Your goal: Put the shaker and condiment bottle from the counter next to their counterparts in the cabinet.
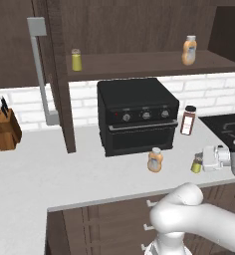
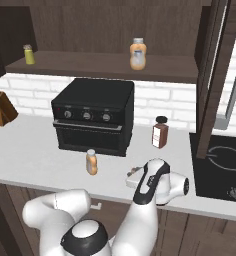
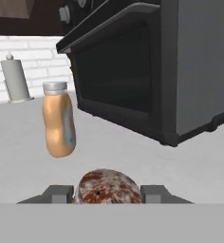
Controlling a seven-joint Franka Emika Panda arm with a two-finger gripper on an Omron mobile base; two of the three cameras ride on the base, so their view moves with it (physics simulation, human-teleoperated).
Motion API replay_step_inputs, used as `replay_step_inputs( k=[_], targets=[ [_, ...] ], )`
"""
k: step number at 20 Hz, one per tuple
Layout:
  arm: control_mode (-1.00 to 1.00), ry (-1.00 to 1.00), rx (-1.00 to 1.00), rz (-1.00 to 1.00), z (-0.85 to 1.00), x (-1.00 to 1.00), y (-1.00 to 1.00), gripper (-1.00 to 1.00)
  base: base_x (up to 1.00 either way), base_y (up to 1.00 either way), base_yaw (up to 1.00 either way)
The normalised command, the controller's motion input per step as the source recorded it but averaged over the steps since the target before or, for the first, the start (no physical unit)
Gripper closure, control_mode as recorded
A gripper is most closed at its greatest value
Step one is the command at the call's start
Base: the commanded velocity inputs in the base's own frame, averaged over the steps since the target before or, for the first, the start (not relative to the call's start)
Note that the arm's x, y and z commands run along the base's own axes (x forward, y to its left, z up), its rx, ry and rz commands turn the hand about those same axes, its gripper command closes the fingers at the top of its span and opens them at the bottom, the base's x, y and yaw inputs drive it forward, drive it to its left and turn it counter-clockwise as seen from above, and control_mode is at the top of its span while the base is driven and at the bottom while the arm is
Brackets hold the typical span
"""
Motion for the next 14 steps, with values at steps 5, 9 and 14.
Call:
replay_step_inputs(
  k=[5, 9, 14],
  targets=[
    [-1.00, 0.00, 0.00, 0.00, 0.00, -0.02, 0.00, 1.00, 0.00, 0.00, 0.00],
    [-1.00, -0.04, -0.03, 0.02, 0.01, -0.11, 0.02, 1.00, 0.00, 0.00, 0.00],
    [-1.00, -0.09, -0.01, 0.00, 0.51, -0.15, 0.17, 1.00, 0.00, 0.00, 0.00]
  ],
)
